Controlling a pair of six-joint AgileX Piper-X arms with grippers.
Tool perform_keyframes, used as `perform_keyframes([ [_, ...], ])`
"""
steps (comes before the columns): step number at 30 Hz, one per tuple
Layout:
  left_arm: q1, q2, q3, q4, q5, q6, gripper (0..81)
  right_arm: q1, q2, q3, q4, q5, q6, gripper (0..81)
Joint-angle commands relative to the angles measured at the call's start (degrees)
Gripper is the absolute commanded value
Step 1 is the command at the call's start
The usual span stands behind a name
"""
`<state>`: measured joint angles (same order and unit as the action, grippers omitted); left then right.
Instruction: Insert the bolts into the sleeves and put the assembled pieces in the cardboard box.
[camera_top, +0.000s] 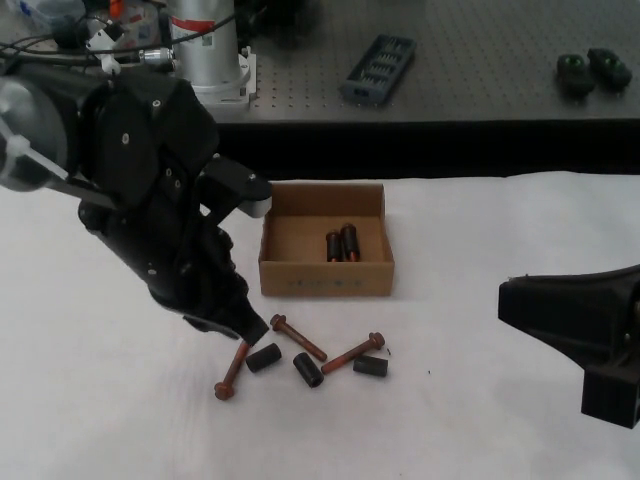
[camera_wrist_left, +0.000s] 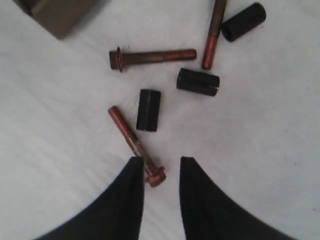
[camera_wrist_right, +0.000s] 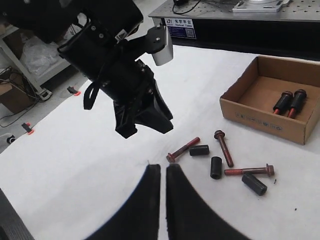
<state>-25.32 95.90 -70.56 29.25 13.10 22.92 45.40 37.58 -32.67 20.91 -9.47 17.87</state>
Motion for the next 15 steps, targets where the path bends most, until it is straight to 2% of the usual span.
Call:
perform_keyframes([
  [1,-1.3,0.7,0.0,-3.6,0.5,1.7,18.8,-0.3,0.1,-0.4,-0.3,-0.5,0.6,3.7],
  [15,-2.4,10.8,-0.9,-5.6,-2.2,5.8,18.8,-0.3,0.1,-0.4,-0.3,-0.5,2.1,3.7],
])
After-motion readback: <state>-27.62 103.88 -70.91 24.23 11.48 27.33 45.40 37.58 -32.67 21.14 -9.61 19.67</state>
